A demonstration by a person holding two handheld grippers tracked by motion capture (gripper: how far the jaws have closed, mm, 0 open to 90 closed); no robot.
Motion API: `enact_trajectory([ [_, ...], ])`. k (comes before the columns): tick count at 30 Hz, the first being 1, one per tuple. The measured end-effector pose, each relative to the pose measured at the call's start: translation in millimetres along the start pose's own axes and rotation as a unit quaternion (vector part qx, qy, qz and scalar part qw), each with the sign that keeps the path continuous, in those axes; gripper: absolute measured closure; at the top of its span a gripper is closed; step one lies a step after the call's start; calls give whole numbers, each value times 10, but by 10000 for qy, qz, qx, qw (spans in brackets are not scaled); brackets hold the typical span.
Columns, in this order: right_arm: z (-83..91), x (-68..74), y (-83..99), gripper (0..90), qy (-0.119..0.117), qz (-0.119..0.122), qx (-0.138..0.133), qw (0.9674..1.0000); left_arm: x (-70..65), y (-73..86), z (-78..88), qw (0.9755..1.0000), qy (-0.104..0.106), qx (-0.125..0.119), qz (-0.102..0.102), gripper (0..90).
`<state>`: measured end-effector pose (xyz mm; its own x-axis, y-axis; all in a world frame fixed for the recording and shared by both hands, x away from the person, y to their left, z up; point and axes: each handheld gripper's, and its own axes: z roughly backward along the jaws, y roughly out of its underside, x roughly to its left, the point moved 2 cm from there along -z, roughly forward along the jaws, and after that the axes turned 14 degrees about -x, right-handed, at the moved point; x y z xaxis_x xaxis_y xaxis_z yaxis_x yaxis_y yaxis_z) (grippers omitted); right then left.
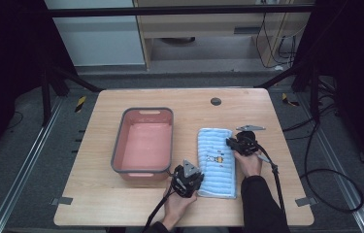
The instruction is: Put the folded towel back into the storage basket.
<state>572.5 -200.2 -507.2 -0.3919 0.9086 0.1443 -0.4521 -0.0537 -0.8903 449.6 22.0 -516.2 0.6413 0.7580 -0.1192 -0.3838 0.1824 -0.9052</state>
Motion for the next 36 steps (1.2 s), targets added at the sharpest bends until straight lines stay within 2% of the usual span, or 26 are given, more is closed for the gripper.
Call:
enact_trajectory([
  [14, 254, 113, -251, 818, -132, 169, -441, 9988, -19, -139, 136, 9990, 229, -373, 124, 850],
  [20, 369, 108, -339, 818, -129, 122, -632, 9978, -49, -238, 204, 9980, 317, -528, 133, 851],
  [27, 489, 195, -490, 818, -150, 308, -844, 9958, -62, -365, 301, 9966, 368, -733, 117, 851],
  [28, 503, 201, -507, 819, -142, 365, -873, 9954, -64, -390, 325, 9964, 364, -760, 68, 851],
  [36, 619, 252, -626, 818, -107, 451, -1079, 9931, -111, -491, 408, 9953, 363, -900, -44, 850],
])
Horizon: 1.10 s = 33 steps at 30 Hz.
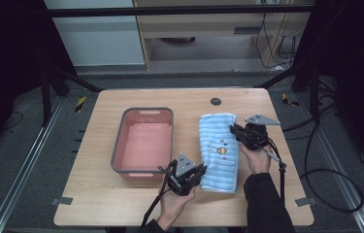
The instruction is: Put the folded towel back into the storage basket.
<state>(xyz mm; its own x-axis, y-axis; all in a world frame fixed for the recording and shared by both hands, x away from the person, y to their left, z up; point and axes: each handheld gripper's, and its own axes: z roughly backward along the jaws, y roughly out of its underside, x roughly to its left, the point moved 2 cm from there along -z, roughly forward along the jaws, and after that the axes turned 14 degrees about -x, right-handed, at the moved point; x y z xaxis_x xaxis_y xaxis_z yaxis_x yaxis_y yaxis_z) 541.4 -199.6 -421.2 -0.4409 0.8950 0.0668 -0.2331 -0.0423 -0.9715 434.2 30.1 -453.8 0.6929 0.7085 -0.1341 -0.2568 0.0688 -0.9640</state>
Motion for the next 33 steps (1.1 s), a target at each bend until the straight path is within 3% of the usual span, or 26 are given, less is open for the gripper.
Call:
enact_trajectory([
  [16, 159, 144, -324, 818, 94, 141, -527, 9985, 27, -329, 199, 9993, -54, -312, -212, 850],
  [33, 130, 407, -676, 818, 29, 292, -858, 9959, 125, -635, 443, 9972, -219, -553, -448, 850],
])
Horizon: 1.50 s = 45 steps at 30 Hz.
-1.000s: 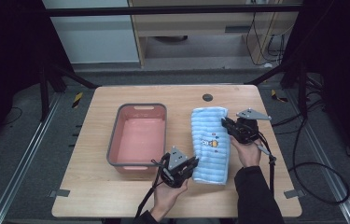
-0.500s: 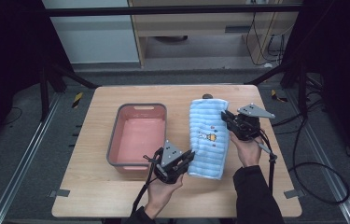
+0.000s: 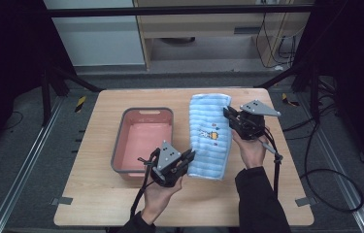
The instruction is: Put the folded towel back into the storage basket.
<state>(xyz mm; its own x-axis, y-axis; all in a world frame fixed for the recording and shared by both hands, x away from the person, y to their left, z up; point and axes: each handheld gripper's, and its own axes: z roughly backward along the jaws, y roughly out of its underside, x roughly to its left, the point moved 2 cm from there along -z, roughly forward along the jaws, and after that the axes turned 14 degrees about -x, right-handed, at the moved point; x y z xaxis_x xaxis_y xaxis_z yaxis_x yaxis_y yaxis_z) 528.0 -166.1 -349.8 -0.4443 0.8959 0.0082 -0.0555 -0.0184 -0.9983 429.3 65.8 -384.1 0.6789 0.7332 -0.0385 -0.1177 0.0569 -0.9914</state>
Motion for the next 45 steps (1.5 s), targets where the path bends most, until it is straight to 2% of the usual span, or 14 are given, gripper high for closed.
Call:
enact_trajectory([
  [8, -80, 127, -205, 818, -77, 119, -92, 9999, 150, -157, 127, 9997, -65, -204, 77, 850],
  [20, -311, 399, -426, 818, -227, 251, -186, 9993, 364, -281, 316, 9990, -294, -322, 3, 850],
  [28, -480, 589, -497, 818, -359, 251, -221, 9988, 512, -333, 457, 9981, -481, -383, -31, 850],
  [45, -854, 976, -553, 818, -604, 284, -234, 9975, 874, -344, 726, 9952, -854, -455, 132, 850],
])
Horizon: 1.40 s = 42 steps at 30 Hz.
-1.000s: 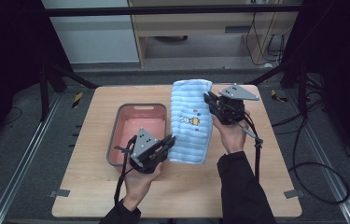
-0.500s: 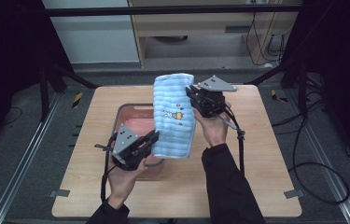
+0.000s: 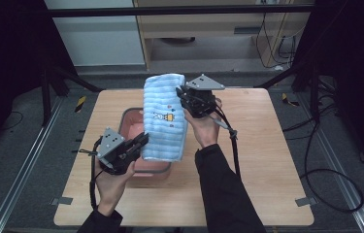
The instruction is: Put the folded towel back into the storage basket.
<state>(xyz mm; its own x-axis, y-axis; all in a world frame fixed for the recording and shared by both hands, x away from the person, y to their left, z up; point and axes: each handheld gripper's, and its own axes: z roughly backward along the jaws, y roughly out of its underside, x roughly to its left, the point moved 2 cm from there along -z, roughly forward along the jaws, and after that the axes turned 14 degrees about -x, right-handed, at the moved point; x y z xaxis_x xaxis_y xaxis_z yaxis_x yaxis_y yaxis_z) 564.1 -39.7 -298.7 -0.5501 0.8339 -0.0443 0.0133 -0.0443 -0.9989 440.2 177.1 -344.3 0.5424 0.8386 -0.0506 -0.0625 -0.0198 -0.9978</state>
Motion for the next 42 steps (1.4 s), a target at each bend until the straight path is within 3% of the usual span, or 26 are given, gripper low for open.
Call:
enact_trajectory([
  [20, -406, 250, 134, 818, -207, -10, 118, 9997, 355, 141, 87, 9993, -337, 164, 28, 850],
  [26, -513, 331, 242, 818, -253, 33, 223, 9994, 411, 219, 74, 9987, -413, 286, -2, 850],
  [42, -606, 343, 542, 817, -265, -99, 416, 9987, 433, 440, 34, 9969, -470, 624, -123, 849],
])
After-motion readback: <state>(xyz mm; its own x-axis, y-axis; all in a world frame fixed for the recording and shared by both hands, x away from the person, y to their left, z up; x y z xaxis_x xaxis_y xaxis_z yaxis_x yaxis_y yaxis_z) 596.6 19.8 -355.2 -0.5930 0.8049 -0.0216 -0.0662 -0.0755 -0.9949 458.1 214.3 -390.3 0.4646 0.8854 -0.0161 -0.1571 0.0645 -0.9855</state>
